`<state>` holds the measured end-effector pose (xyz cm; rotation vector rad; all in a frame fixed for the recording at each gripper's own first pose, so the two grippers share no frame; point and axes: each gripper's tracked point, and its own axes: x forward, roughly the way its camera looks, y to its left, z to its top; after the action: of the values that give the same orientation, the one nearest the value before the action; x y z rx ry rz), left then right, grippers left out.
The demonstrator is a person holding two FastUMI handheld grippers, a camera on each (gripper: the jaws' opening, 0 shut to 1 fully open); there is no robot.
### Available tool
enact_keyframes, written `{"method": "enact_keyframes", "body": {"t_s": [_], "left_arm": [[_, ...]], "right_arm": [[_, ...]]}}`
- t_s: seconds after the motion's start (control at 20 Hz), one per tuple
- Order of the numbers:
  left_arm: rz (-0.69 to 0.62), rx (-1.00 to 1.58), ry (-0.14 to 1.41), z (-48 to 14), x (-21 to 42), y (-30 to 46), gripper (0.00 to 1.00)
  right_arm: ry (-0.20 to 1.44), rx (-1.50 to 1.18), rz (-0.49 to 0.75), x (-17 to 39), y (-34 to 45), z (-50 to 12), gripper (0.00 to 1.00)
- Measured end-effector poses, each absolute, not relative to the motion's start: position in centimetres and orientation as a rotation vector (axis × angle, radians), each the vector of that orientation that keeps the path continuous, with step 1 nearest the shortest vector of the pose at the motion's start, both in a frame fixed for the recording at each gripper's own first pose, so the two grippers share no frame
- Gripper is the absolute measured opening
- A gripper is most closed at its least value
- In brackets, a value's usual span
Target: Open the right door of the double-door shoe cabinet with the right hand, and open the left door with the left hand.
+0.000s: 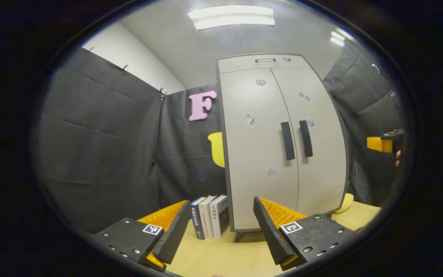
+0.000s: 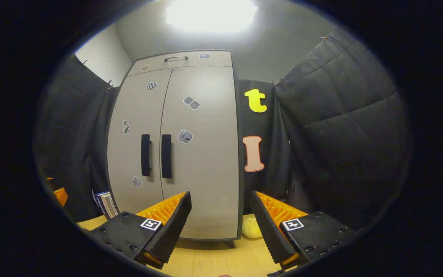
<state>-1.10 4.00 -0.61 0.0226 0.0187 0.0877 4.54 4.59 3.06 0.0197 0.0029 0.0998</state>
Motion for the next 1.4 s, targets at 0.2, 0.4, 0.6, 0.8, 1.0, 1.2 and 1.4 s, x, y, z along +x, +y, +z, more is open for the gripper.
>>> {"method": "enact_keyframes", "body": {"t_s": [0.2,0.4,0.6,0.8,1.0,1.2,1.4], "left_arm": [[0.129,0.036,0.023,-0.7,-1.9,5.6,0.95],[0.178,0.043,0.027,-0.7,-2.8,7.6,0.95],[0.228,0.047,0.039,-1.2,-3.7,9.4,0.95],[0.268,0.053,0.050,-1.6,-4.4,10.9,0.95],[0.307,0.055,0.066,-2.1,-5.4,12.5,0.95],[0.351,0.053,0.082,-2.7,-6.4,14.2,0.95],[0.383,0.052,0.094,-3.1,-7.4,15.4,0.95]], "right_arm": [[-0.018,0.028,0.147,6.4,6.8,4.6,0.97],[-0.026,0.050,0.191,8.4,9.2,6.0,0.98],[-0.007,0.054,0.231,10.4,11.5,6.4,0.98],[0.006,0.053,0.262,12.5,13.7,6.8,0.96],[0.013,0.070,0.281,14.5,15.6,7.3,0.98],[0.024,0.084,0.294,16.6,17.3,7.6,0.98],[0.050,0.066,0.313,18.7,19.3,7.3,0.97]]}}
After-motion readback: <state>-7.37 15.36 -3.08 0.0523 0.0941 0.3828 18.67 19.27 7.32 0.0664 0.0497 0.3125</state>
